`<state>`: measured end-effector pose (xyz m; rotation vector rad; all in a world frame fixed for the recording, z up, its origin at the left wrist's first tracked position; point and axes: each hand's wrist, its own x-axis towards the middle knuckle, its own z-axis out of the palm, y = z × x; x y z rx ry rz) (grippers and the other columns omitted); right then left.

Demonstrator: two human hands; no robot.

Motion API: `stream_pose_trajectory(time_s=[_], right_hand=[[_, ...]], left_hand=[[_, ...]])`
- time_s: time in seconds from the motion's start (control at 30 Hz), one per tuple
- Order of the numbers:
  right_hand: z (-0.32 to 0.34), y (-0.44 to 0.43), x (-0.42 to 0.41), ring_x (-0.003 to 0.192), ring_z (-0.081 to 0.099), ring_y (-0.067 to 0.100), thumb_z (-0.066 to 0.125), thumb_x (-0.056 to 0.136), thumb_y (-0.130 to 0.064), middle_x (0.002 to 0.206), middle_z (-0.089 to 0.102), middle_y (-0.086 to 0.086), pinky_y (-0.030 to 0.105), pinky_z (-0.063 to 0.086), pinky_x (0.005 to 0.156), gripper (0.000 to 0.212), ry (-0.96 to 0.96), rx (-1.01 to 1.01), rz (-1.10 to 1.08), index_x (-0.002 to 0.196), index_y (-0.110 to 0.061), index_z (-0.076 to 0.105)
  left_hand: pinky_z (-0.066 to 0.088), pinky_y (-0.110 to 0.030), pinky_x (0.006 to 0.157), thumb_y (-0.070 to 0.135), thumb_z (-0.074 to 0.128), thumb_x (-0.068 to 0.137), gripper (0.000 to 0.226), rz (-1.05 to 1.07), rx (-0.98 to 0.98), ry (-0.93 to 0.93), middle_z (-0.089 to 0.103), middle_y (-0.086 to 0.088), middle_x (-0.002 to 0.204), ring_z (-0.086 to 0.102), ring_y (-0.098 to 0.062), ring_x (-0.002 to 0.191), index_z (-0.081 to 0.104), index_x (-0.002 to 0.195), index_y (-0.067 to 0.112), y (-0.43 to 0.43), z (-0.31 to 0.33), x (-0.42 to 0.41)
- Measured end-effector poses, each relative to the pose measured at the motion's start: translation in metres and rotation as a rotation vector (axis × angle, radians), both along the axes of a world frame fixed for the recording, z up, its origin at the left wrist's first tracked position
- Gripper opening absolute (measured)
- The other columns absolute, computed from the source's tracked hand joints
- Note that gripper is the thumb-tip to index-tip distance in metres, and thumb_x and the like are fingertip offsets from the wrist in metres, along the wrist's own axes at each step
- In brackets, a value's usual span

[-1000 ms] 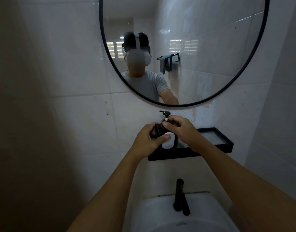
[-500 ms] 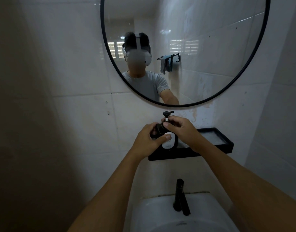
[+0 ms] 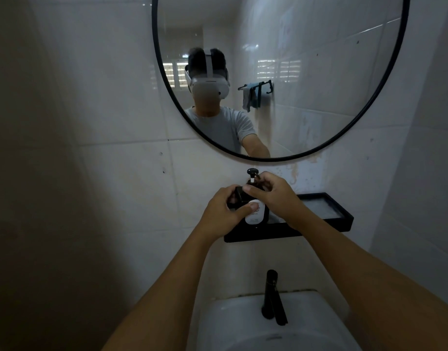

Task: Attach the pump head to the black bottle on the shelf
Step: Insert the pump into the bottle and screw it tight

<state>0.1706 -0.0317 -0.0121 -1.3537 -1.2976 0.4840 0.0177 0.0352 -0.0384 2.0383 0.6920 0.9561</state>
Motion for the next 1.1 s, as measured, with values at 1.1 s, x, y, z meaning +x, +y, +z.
stream_pose_trajectory(time_s=[1.1], right_hand=[[0.0013, 0.0005, -0.0013, 0.068, 0.060, 0.001, 0.066, 0.091, -0.022, 0.070, 0.064, -0.010, 0.025, 0.049, 0.072, 0.009, -0.055, 0.004, 0.013, 0.088, -0.014, 0.067]], left_hand=[[0.054, -0.032, 0.091, 0.038, 0.077, 0.084, 0.046, 0.039, 0.011, 0.019, 0.063, -0.004, 0.115, 0.061, -0.019, 0.106, 0.064, 0.124, 0.019, -0.0038, 0.0021, -0.0001]])
